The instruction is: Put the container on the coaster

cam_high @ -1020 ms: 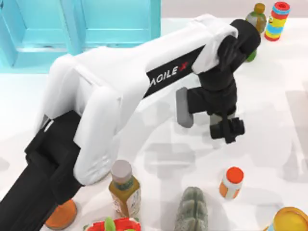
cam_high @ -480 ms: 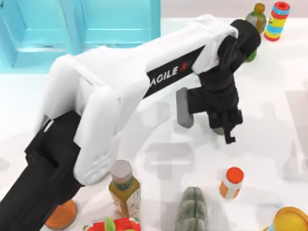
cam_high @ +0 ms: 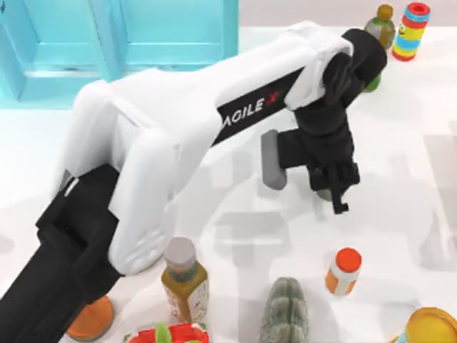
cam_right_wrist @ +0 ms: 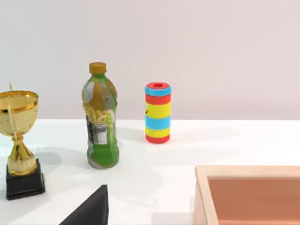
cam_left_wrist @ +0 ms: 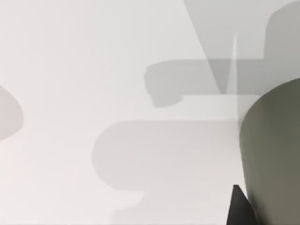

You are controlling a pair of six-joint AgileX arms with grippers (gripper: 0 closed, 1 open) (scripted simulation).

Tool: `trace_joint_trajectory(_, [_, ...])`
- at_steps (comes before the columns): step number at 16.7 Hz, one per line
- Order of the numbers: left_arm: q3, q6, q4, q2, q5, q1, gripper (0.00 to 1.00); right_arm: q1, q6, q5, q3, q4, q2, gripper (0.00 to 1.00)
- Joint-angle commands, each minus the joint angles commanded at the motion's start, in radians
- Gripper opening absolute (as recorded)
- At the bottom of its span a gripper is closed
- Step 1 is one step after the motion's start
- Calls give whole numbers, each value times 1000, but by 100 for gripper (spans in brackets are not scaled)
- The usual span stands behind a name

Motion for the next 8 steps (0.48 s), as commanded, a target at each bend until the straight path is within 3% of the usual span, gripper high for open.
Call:
trace_joint_trajectory(4, [-32, 114, -20, -31, -10, 22, 0, 0, 0, 0, 0, 0, 0, 100])
trace_joint_trajectory(8, [-100, 338, -56, -88, -29, 71, 0, 0, 0, 0, 0, 0, 0, 100])
